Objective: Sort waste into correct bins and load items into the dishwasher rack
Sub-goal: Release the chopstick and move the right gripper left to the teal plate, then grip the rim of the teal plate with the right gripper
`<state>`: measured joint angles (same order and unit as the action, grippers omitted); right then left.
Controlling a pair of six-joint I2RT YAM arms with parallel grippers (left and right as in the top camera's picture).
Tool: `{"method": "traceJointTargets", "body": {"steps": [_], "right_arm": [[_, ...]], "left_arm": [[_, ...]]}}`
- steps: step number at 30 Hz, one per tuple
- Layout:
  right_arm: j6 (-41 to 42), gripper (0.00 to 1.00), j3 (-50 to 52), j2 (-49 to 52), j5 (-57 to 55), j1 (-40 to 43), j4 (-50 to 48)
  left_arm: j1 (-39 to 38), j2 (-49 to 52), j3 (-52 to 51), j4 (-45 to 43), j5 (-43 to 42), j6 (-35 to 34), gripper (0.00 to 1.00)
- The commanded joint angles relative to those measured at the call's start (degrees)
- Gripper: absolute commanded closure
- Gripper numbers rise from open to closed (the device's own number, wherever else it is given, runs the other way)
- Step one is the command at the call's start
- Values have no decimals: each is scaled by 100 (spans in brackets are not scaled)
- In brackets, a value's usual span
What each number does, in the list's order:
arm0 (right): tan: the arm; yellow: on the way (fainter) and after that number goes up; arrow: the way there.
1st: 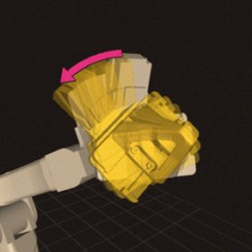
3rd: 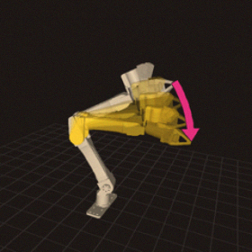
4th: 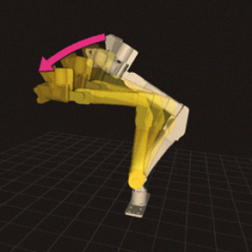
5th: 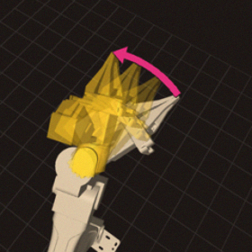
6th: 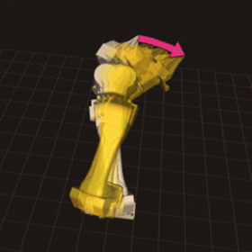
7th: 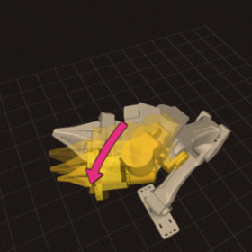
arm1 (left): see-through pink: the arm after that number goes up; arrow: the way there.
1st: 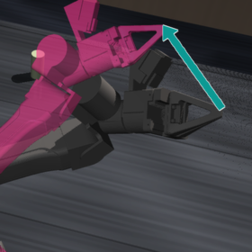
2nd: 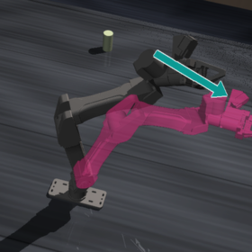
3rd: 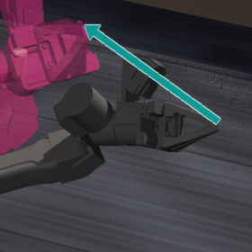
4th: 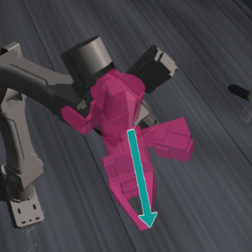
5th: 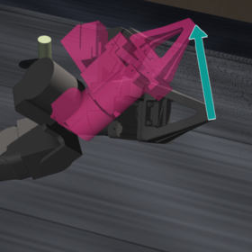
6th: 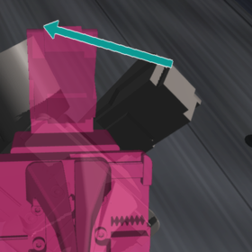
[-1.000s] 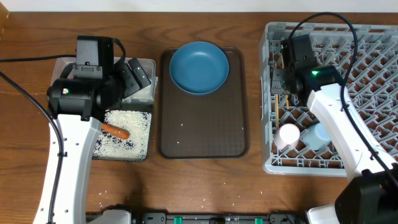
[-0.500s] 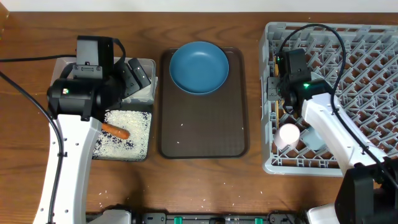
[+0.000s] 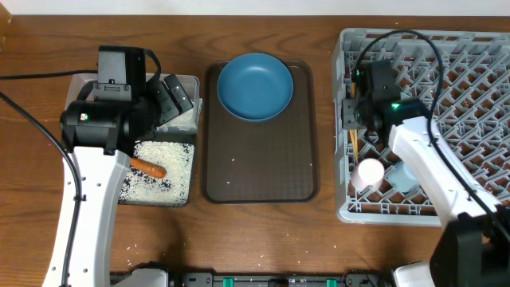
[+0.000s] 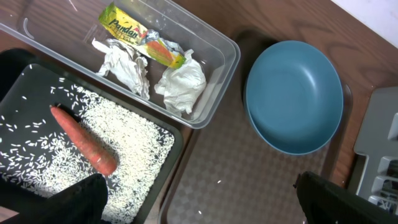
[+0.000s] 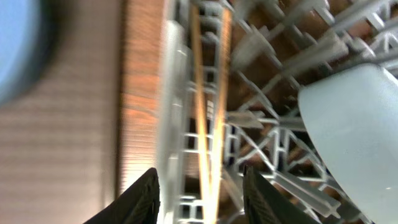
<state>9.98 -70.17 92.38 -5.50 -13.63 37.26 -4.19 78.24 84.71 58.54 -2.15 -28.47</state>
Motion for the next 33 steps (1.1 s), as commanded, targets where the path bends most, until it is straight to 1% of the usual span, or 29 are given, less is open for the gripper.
{"method": "traceJointTargets", "body": {"steps": [1,3,7,11,13,18,22,24,29,33], "right_arm": [[-61,56,-505,-496,1014,-120,-37],[37,55,-588,-645,1397,-280,-192],[323,55,-590,-752,1504,-780,-586],[317,55,-590,-573,1475,-1484,-1078],[166,55,-590,-420,1469,-1799,-1351],[-9,54,-590,251,855,-2492,-1958],[-778,53,-590,1062,831,-2852,-2649],[-1023,53,-590,1462,831,-2975,-2981],[-1054,55,-590,2339,793,-3108,-3720],[-1051,60,-590,2767,466,-3112,-3993]], "left_arm": [[26,11,-22,15,92,37,1],[26,11,-22,15,92,37,1],[26,11,-22,15,92,37,1],[26,11,-22,15,92,37,1],[26,11,-22,15,92,37,1],[26,11,-22,15,92,37,1],[26,11,-22,15,92,37,1],[26,11,-22,15,92,37,1],[26,11,-22,15,92,37,1],[26,11,-22,15,92,37,1]]}}
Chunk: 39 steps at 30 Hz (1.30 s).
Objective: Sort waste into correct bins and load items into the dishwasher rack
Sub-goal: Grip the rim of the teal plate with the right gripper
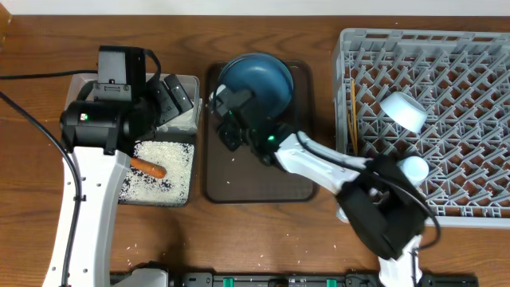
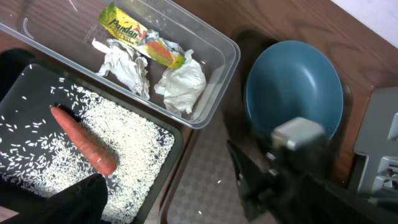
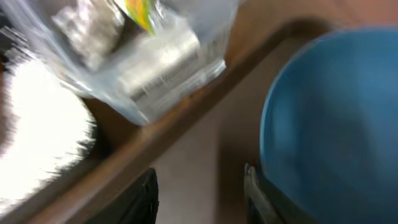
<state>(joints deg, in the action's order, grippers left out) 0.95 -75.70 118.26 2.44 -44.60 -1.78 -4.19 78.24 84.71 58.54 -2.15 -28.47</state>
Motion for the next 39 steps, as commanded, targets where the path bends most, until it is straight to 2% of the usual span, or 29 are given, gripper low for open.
{"method": "traceJointTargets", "body": {"steps": [1,9,17,20,33,39], "right_arm": [[-149,60,-37,216,-382,-15,-101],[-146,65,-37,254,-472,-4,90],[-153,91,-37,238,-1008,-4,452],[-236,87,-37,162,-1014,-4,326],[-234,87,-39,-212,-1016,7,428],[-208,70,-37,-157,-905,-7,592]], "left_arm": [[26,9,-22,15,92,37,1],[26,11,-22,15,92,37,1],[26,11,-22,15,92,37,1],[26,11,-22,15,92,37,1],[26,11,-22,15,92,37,1],[26,11,-22,15,92,37,1]]}}
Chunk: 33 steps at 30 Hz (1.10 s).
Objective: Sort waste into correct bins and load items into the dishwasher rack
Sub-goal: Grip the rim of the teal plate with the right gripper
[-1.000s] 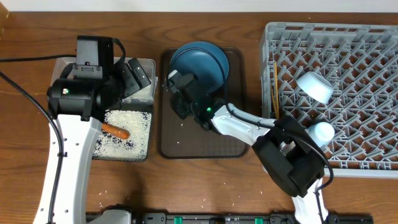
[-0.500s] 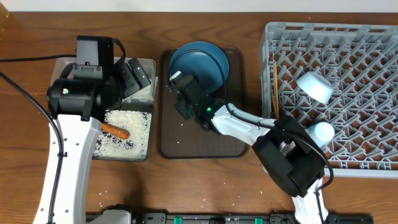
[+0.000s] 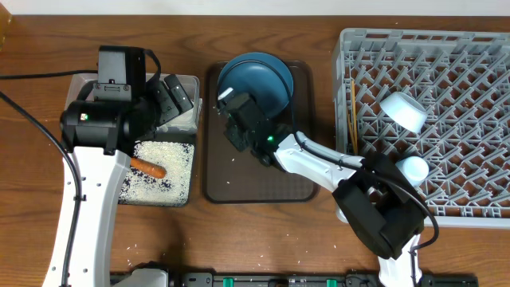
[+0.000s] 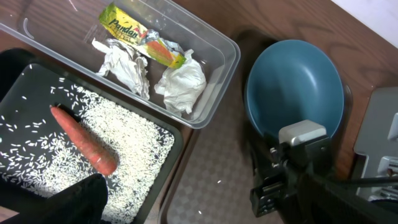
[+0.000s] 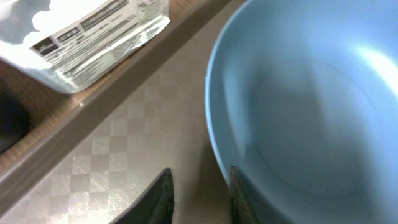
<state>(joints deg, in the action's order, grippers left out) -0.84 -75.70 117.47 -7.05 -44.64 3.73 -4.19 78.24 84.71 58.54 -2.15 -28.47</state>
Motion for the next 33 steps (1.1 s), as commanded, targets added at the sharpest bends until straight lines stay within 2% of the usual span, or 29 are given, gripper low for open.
{"method": "traceJointTargets", "body": {"steps": [1,16,24,28,33], "right_arm": [[-28,69,-37,-44,39,-2,55],[-31,70,-35,94,-48,131,269],[-31,74,-35,96,-46,173,498],[-31,69,-35,96,-46,173,566],[-35,78,-35,94,-46,170,568]], "left_arm": [[26,11,-22,15,92,37,1],[26,11,-22,15,94,37,1],[26,11,-22,15,92,37,1],[26,9,-22,15,92,37,1],[26,11,-22,15,92,37,1]]}}
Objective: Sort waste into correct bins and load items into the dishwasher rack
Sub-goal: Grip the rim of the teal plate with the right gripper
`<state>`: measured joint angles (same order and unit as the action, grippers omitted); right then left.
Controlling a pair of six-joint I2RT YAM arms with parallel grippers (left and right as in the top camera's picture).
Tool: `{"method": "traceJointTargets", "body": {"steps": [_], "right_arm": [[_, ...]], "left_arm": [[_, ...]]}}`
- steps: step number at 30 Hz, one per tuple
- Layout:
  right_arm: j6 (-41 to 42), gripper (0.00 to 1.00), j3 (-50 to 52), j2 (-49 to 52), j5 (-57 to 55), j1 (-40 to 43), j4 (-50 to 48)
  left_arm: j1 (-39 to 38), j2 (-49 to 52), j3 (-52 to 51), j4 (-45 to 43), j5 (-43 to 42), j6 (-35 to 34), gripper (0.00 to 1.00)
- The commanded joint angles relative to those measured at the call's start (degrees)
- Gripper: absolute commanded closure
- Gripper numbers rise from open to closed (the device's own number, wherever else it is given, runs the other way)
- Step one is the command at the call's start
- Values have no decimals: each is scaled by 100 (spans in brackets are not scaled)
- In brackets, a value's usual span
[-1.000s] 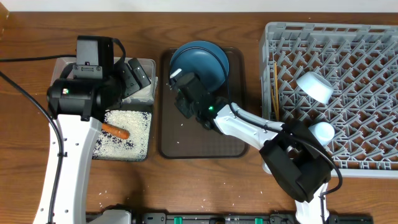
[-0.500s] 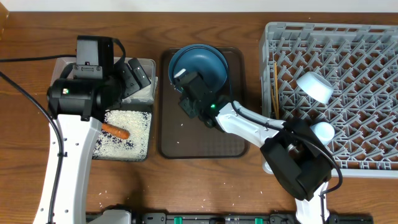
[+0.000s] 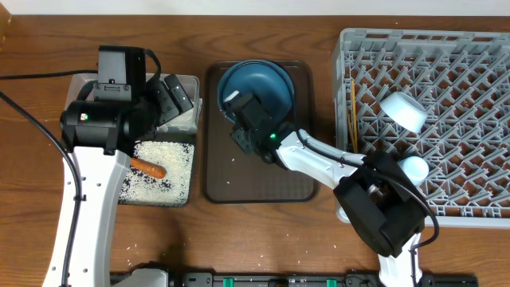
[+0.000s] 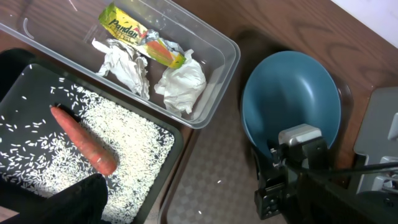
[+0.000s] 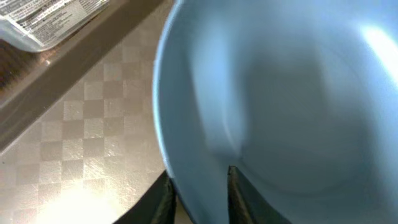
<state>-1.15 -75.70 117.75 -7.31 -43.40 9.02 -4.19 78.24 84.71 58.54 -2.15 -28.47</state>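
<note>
The blue bowl [image 3: 269, 82] sits at the far end of the brown tray [image 3: 263, 179], its near-left rim raised and the bowl tilted. My right gripper [image 5: 198, 182] is shut on that rim, one finger inside the bowl [image 5: 280, 93] and one outside. From the left wrist camera the bowl [image 4: 292, 99] shows with the right arm's wrist over its near edge. My left gripper [image 4: 199, 208] hangs open over the waste bins, holding nothing. The grey dishwasher rack [image 3: 446, 96] stands at the right.
A clear bin [image 4: 155, 56] holds a wrapper and crumpled tissues. A black tray [image 4: 37, 174] beside it holds rice and a carrot [image 4: 84, 146]. In the rack are two white cups [image 3: 404, 110] and chopsticks [image 3: 351, 112]. A few rice grains lie on the brown tray.
My right gripper's fingers, then at the bowl's near-left rim, now grip it. The bowl has tipped and shifted slightly toward the left. The left arm is unchanged.
My right gripper was over the rack's left edge by the chopsticks. Then it was across the tray at the bowl's left side, then lower with its fingers at the rim. Now it holds the rim and the bowl is tilted. The left arm stayed still throughout.
</note>
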Motion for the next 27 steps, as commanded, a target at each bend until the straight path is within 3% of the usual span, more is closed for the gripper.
{"method": "traceJointTargets", "body": {"steps": [1,11,17,27], "right_arm": [[-2,79,-35,66,-20,46,70],[411,81,-37,-463,92,-26,933],[407,68,-37,-837,87,-68,1054],[328,61,-37,-671,155,-59,916]], "left_arm": [[26,11,-22,15,92,37,1],[26,11,-22,15,92,37,1],[26,11,-22,15,92,37,1],[26,11,-22,15,92,37,1]]}}
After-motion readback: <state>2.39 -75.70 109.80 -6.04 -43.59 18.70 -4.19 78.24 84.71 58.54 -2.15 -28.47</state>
